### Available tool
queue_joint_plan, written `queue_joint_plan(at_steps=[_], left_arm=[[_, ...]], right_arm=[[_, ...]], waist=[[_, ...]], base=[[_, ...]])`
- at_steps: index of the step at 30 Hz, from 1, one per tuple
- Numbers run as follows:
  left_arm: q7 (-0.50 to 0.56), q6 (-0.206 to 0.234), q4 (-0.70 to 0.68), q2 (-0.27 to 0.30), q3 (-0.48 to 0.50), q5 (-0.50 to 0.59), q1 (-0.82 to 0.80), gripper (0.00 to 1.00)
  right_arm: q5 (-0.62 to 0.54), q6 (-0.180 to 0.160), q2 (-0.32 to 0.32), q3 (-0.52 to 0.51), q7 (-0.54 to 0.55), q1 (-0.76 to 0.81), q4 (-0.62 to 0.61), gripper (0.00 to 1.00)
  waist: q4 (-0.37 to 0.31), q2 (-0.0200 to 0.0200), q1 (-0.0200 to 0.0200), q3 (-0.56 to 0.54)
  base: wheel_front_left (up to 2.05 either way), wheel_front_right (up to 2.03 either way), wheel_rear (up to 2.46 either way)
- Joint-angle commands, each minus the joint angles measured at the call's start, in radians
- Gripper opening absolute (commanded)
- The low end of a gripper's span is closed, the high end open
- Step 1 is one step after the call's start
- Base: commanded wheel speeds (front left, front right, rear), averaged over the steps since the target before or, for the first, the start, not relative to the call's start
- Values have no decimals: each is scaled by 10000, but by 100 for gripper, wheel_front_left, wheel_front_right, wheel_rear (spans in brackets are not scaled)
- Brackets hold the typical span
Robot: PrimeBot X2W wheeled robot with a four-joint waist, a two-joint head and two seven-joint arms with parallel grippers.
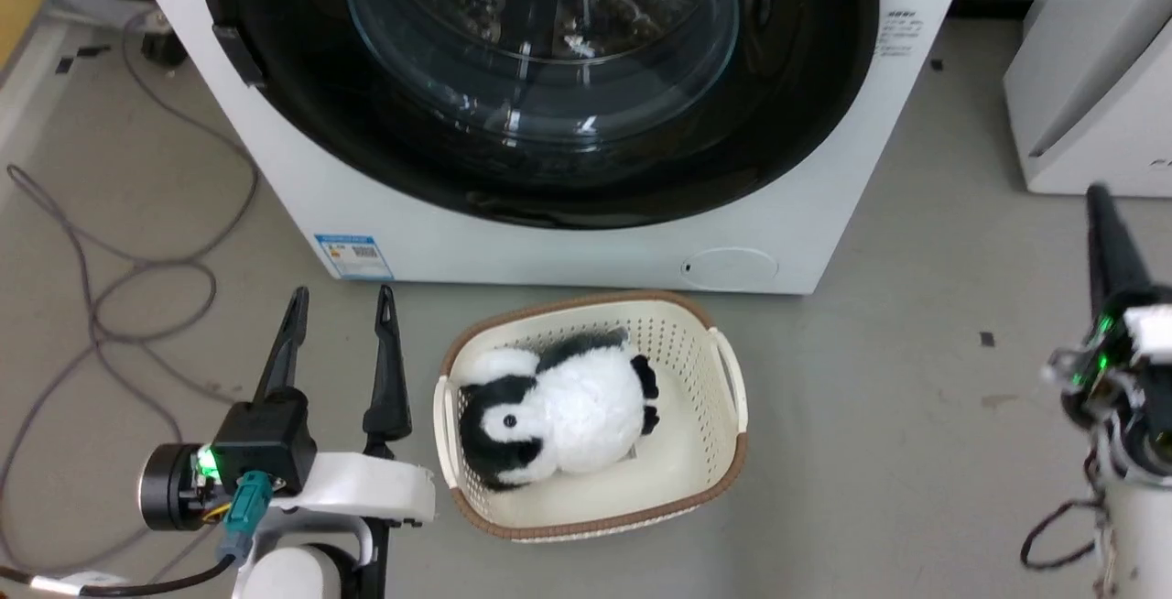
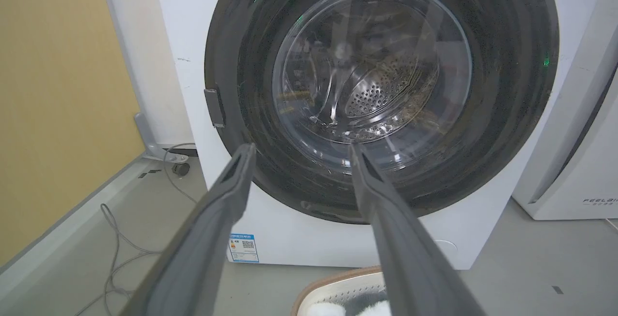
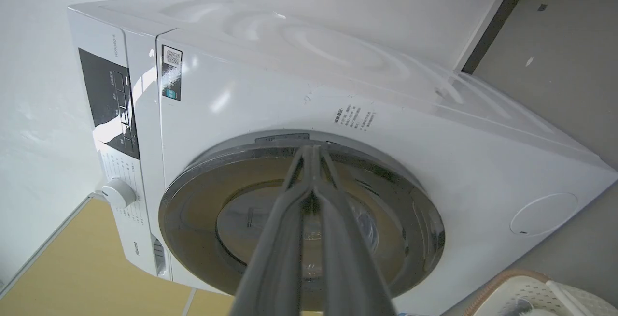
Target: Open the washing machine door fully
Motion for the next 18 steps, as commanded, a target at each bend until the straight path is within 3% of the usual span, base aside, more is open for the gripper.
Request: queue_joint_plan(at_steps=[1, 18], left_arm=[[-98, 69, -67, 4, -39, -3, -197, 100], [-453, 295, -275, 4, -99, -131, -1094, 100]], right_arm=[[328, 7, -125, -87, 91, -405, 177, 0], [1090, 9, -1124, 103, 400, -3796, 2161, 0]], waist=[[88, 0, -2, 201], [638, 0, -2, 1648]], base=[[0, 0, 0], [0, 0, 0]])
